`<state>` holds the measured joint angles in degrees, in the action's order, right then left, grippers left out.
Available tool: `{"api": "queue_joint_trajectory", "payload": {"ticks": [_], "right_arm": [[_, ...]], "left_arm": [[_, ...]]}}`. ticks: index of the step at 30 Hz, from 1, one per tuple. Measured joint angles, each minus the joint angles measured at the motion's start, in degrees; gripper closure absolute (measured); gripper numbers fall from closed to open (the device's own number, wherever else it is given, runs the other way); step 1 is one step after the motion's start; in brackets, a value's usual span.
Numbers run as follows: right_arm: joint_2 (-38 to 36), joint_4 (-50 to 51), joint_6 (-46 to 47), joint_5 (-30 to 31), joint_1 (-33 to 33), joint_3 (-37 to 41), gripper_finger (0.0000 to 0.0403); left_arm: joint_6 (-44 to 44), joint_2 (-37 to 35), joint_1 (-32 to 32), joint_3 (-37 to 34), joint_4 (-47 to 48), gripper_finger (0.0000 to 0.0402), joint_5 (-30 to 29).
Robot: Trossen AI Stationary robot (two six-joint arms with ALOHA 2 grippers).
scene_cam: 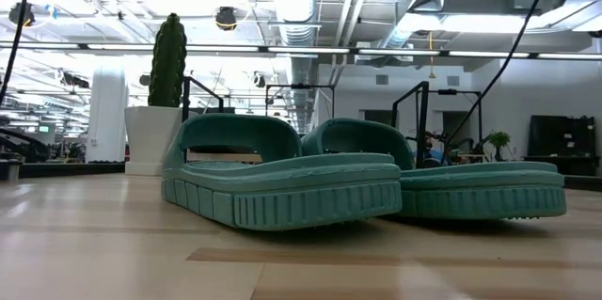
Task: Pick and place slides into the shelf
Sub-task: Put the black slides on the shelf
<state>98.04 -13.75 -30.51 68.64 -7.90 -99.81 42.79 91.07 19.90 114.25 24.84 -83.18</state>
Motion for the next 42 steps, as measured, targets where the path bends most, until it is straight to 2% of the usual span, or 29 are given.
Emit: {"api": "queue_joint_trajectory", "payload": {"ticks": [4,9,13,16,18,20,22,24,26,29,34,42], "right_arm": [[0.0,-0.1,-3.1,1.8,-1.5,0.0,0.0400],[0.0,-0.1,-5.7,1.9,-2.2,0.0,0.0400],[0.0,-0.1,-6.3,1.9,-1.9,0.0,0.0399],[0.0,-0.1,-8.6,1.9,-1.7,0.0,0.0397],[0.0,-0.1,-9.7,1.9,-1.8,0.0,0.0396],[0.0,-0.1,-10.2,1.6,-1.9,0.0,0.0397],[0.0,0.0,-10.1,1.2,-1.9,0.0,0.0398],[0.1,0.0,-10.4,0.6,-1.9,0.0,0.0398],[0.1,0.0,-10.6,0.5,-2.1,0.0,0.0397],[0.1,0.0,-10.7,0.4,-2.3,0.0,0.0396],[0.1,0.0,-11.9,0.4,-2.7,0.0,0.0395],[1.0,-0.3,-12.0,0.4,-2.8,0.0,0.0395]], "left_arm": [[-0.9,0.0,-3.2,2.9,-1.8,0.0258,1.7],[-2.8,-0.2,-4.0,9.5,-2.2,0.0258,7.6],[-9.9,-0.1,-3.8,15.5,1.3,0.0258,11.1],[-20.8,-0.1,-3.2,20.7,10.6,0.0266,14.5],[-29.2,-1.6,-3.2,19.8,14.4,0.0276,20.0],[-38.4,-2.8,-3.9,19.9,22.1,0.0289,27.2],[-47.9,-3.2,-6.8,20.8,29.0,0.0303,35.4],[-53.9,-4.1,-10.0,20.3,34.3,0.0318,43.6],[-57.4,-4.0,-13.1,20.5,37.7,0.0331,49.4],[-58.9,-3.9,-17.1,20.7,39.4,0.0343,55.8],[-58.8,-3.9,-22.4,20.7,41.6,0.0346,61.8],[-58.6,-2.4,-26.4,20.6,41.9,0.0346,71.3]]}}
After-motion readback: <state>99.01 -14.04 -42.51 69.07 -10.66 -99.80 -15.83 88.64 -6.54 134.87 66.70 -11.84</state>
